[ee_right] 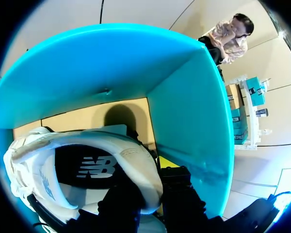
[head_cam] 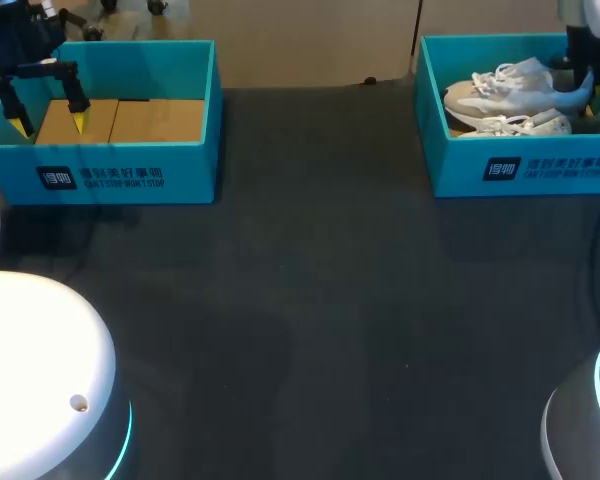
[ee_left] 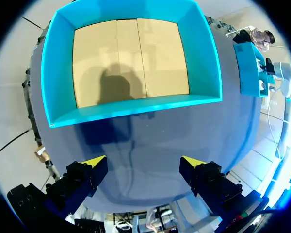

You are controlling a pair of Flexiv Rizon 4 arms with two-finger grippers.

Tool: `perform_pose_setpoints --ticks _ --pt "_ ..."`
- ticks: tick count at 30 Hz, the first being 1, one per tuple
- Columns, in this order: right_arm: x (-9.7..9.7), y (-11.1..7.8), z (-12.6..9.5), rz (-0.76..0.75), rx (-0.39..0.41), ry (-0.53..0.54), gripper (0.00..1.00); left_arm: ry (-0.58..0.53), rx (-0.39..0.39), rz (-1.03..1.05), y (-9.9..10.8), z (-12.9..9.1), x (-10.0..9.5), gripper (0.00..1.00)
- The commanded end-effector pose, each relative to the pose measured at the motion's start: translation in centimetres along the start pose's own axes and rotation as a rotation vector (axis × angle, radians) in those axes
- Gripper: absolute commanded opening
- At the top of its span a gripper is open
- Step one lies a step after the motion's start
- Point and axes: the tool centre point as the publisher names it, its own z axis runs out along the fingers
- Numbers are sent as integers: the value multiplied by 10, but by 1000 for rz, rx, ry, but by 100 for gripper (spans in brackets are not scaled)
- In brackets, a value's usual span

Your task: Take the shoe out of the shoebox, open the shoe tongue, remove and reinsert the insole, then place the shoe into the shoebox

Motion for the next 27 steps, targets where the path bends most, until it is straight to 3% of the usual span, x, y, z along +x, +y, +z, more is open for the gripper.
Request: perform_pose_setpoints --ticks 1,14,15,27 --pt "2 6 3 -1 8 -1 0 -2 0 0 1 -1 0 100" --pt "2 6 3 -1 8 -1 0 -2 0 0 1 -1 0 100" --pt "-4 1 -12 14 10 28 98 -2 0 0 1 -1 0 100" --pt "-5 0 -21 9 7 52 100 -2 0 0 1 -1 0 100"
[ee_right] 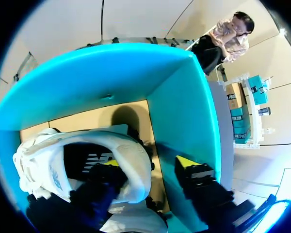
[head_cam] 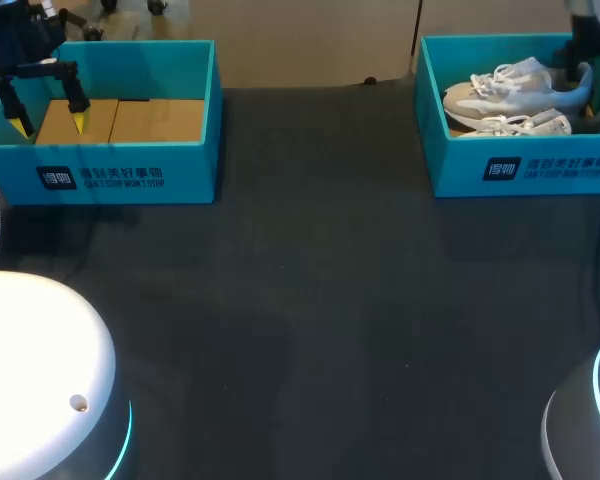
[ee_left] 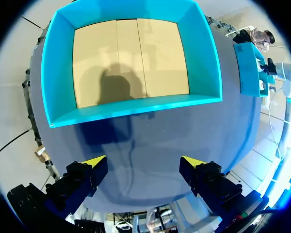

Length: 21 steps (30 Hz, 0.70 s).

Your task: Take the shoe out of the shoebox, open the shoe tongue, remove and reinsert the insole, then place the shoe into the shoebox

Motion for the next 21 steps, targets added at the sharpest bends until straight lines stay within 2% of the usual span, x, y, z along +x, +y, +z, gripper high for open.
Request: perform_pose_setpoints --ticks 1,13,21 --pt "-2 -2 -6 0 0 9 100 -2 0 0 1 -1 0 100" --pt "5 -12 -48 -18 9 99 100 -2 0 0 1 -1 0 100" --pt "12 -36 -81 -8 26 159 100 -2 0 0 1 -1 0 100"
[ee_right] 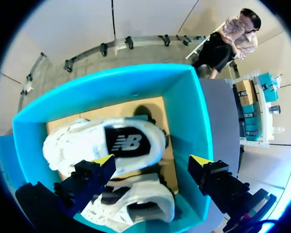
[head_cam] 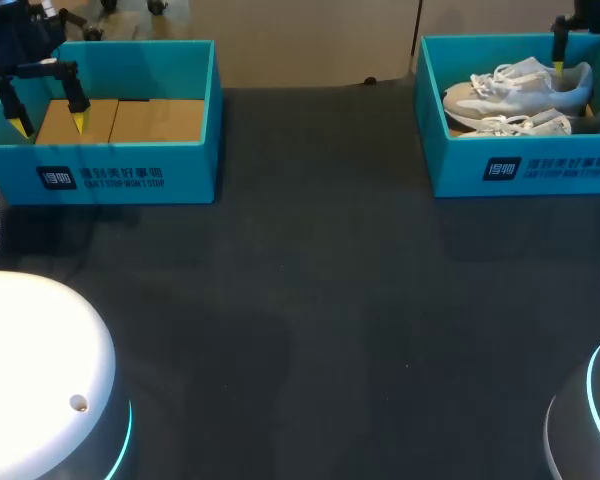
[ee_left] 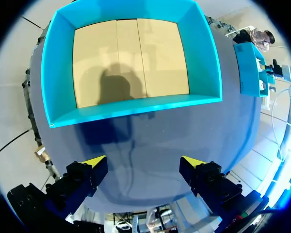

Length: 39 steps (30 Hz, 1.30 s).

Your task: Take the shoe out of the shoebox, open the shoe tongue, remove and reinsert the insole, then place the shoe into the shoebox

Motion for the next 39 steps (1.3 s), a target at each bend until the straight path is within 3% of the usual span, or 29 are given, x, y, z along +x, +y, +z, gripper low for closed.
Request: perform_pose_setpoints --ticks 1,11,17,26,39 --pt "2 -22 -21 -2 -19 9 100 -2 0 0 1 -1 0 100" --pt "21 -57 -58 -17 14 59 100 -2 0 0 1 -1 0 100" --pt "29 -81 -73 -17 -5 77 100 -2 0 0 1 -1 0 100" --pt "43 -120 -86 -25 -26 93 100 -2 0 0 1 -1 0 100" --pt "56 -154 -103 -42 -48 130 100 -2 0 0 1 -1 0 100"
